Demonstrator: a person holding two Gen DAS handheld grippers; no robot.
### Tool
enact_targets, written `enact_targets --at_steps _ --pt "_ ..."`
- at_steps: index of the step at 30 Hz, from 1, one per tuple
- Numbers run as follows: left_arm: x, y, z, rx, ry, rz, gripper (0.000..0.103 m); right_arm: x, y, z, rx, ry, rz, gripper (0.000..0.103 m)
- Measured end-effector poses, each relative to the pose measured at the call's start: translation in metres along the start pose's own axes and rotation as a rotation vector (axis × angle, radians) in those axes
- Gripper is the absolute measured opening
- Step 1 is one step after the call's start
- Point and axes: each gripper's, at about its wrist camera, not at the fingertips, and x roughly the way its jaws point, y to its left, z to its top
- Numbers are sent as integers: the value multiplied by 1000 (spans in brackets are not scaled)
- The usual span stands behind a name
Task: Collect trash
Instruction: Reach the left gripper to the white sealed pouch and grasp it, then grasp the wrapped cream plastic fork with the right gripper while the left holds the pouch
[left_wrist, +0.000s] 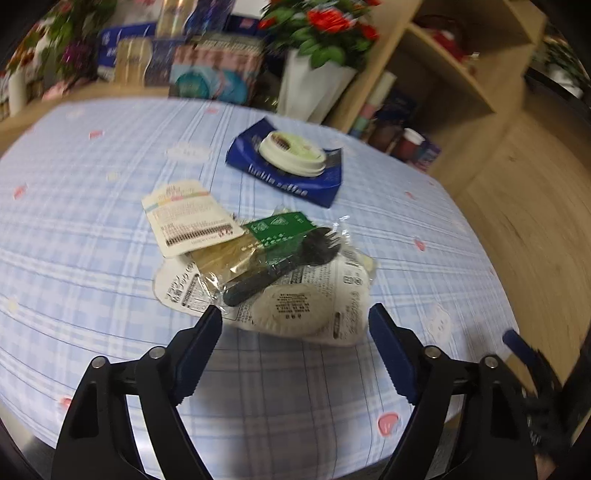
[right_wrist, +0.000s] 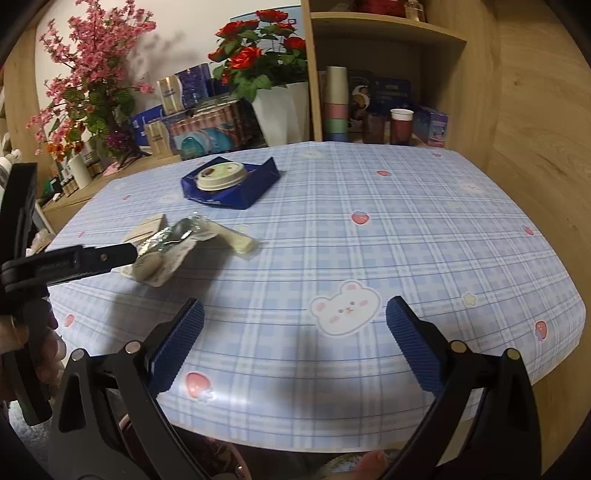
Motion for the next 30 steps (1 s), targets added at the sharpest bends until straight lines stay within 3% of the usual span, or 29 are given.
enact_targets --at_steps 5,17,19,21,30 --pt "23 -2 -1 -13 31 18 76 8 -5 -5 3 23 -4 97" --pt "27 4 -6 20 -12 54 75 18 -2 -10 -9 49 4 97" --pt "25 5 -8 30 -20 57 69 20 0 -11 -12 55 8 97" --pt "22 6 -9 36 -25 46 52 20 3 -12 -20 62 13 97" --pt "-4 9 -25 96 -49 24 51 20 5 -11 -25 84 29 97"
